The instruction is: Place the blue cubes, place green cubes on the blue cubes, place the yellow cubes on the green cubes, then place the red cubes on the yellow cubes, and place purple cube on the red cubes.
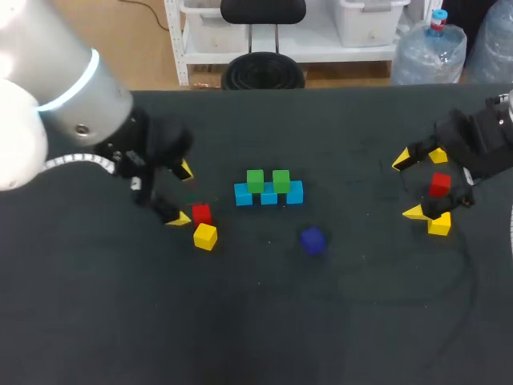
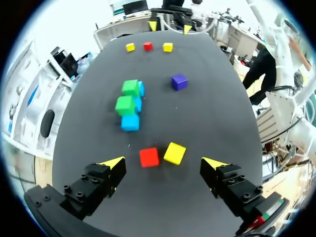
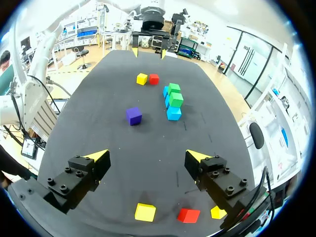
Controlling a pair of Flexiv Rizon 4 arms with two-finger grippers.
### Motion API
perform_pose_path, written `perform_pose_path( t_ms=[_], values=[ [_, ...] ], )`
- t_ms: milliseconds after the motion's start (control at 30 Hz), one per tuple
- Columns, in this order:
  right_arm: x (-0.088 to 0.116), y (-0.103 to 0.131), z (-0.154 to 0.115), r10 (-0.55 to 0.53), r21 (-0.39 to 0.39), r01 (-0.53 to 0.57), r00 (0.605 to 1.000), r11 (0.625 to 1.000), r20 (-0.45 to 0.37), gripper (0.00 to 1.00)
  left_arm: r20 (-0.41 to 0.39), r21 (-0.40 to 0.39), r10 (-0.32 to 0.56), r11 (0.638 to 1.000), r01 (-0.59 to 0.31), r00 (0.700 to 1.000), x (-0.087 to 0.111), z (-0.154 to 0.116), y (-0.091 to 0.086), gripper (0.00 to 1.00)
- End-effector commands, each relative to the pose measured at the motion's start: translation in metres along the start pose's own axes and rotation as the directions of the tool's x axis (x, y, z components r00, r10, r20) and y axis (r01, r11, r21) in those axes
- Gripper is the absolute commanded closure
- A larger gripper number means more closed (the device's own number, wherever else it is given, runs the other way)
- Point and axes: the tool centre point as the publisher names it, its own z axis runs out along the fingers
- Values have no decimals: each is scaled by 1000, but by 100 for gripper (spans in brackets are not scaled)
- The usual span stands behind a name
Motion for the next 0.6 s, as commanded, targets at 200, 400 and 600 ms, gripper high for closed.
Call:
perform_pose_path(
  t_ms=[200,400,600],
  values=[
    [0,0,1,-1,1,1,1000,1000,2,0,92,-52,-95,994,100,991,36,-29,-17,0],
    [0,0,1,-1,1,1,1000,1000,2,0,203,-62,-147,985,163,968,47,-43,-18,0],
    [0,0,1,-1,1,1,1000,1000,2,0,234,-61,-149,984,168,961,53,-47,-19,0]
  ],
)
